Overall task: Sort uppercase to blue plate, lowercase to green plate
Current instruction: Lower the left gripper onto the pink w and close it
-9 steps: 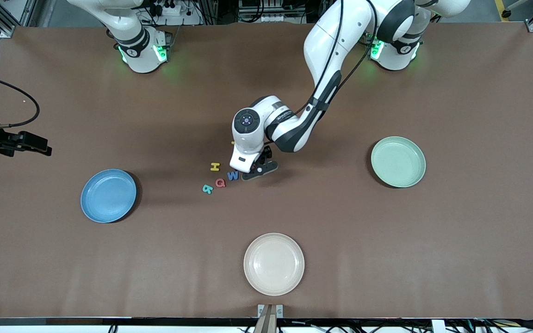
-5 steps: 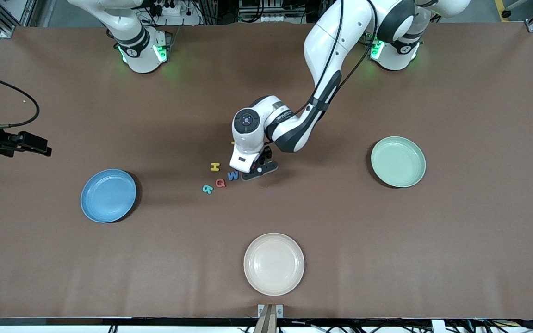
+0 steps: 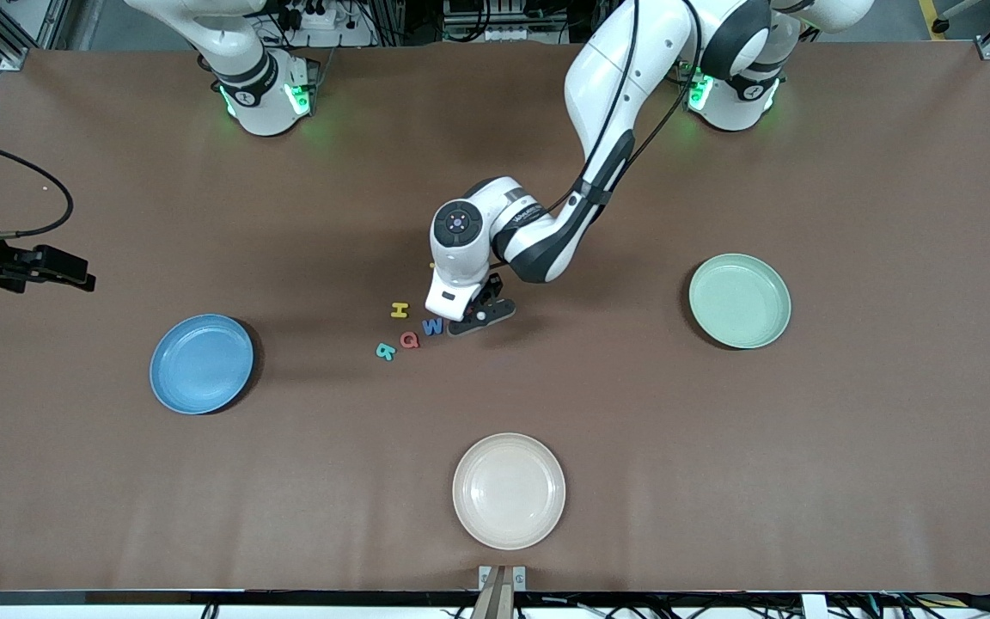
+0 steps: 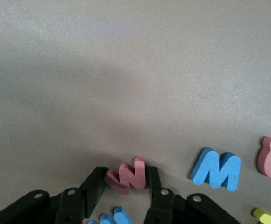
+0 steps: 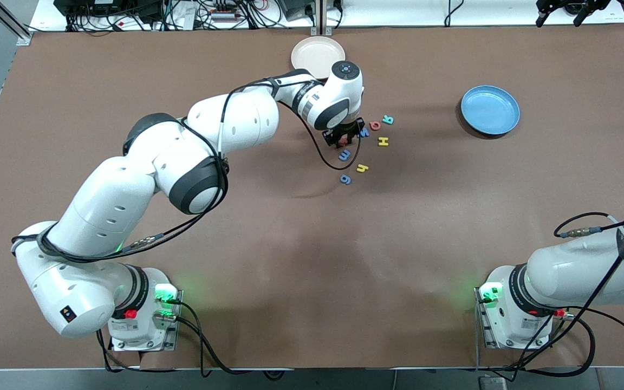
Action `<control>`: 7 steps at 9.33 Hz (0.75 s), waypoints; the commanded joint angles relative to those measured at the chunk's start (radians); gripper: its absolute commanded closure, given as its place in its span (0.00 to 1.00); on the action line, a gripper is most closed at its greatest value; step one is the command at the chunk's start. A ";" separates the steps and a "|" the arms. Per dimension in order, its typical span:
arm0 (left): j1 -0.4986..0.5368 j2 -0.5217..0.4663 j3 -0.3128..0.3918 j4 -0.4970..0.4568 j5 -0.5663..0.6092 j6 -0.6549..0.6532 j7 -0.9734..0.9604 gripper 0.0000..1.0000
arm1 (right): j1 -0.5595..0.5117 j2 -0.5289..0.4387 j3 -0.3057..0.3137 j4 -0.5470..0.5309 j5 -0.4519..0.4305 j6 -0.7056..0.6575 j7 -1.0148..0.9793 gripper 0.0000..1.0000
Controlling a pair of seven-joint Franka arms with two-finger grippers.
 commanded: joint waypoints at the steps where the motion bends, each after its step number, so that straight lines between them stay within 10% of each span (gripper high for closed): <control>1: -0.007 0.018 0.012 0.003 -0.030 -0.003 0.004 0.61 | -0.013 -0.007 0.011 -0.002 0.009 0.005 -0.005 0.00; 7: 0.051 -0.020 -0.001 0.003 -0.036 -0.061 0.032 0.72 | 0.030 -0.007 0.014 0.001 0.009 0.010 0.007 0.00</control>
